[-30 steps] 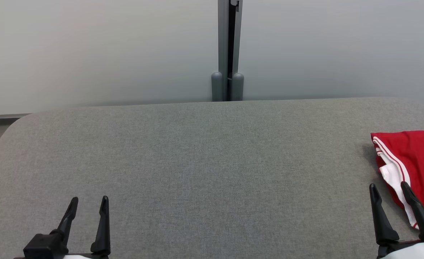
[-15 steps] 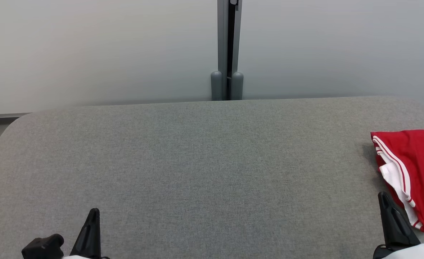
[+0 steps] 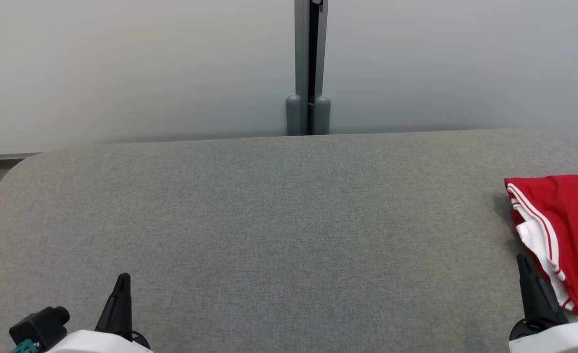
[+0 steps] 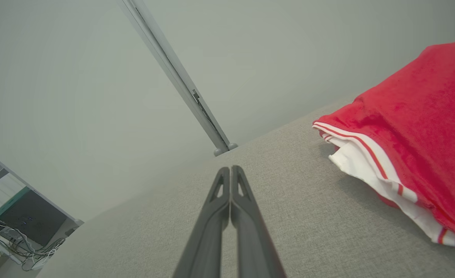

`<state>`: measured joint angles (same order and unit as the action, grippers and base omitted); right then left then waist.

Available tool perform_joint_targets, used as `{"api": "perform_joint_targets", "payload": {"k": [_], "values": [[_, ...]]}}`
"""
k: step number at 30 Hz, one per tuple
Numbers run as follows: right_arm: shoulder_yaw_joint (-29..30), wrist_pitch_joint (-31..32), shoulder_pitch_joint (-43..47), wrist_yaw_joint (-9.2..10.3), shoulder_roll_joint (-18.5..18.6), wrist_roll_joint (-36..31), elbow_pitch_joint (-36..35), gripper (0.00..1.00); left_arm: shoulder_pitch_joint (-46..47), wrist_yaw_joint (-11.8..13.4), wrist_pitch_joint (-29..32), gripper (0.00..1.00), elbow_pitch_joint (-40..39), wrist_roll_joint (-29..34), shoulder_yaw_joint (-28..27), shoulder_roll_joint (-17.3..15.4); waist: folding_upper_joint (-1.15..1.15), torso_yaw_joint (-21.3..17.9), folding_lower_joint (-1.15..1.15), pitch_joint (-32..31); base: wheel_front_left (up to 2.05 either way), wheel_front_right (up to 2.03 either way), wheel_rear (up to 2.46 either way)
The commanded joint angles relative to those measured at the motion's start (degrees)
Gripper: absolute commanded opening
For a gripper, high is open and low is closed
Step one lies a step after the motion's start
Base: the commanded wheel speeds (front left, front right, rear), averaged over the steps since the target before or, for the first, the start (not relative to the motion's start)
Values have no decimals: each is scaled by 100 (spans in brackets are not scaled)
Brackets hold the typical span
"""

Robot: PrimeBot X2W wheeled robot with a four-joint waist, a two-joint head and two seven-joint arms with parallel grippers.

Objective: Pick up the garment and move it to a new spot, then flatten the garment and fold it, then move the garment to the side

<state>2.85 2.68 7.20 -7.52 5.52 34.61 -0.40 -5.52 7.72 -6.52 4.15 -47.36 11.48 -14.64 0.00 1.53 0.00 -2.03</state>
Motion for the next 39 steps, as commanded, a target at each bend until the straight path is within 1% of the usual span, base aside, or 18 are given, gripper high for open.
{"api": "perform_joint_targets", "payload": {"k": [1, 21, 39], "values": [[21, 20, -169, 1, 28, 228, -18, 0, 195, -70, 31, 0, -34, -184, -108, -11, 0, -2, 0, 3, 0, 0, 0], [89, 96, -526, 1, -25, 1895, 407, 0, 502, -503, 364, 0, 260, -1499, -563, 298, 0, -34, 0, 49, 0, 0, 0], [141, 157, -767, 2, -73, 3003, 694, 0, 710, -794, 601, 0, 458, -2363, -883, 520, 0, -59, 0, 86, 0, 0, 0]]}}
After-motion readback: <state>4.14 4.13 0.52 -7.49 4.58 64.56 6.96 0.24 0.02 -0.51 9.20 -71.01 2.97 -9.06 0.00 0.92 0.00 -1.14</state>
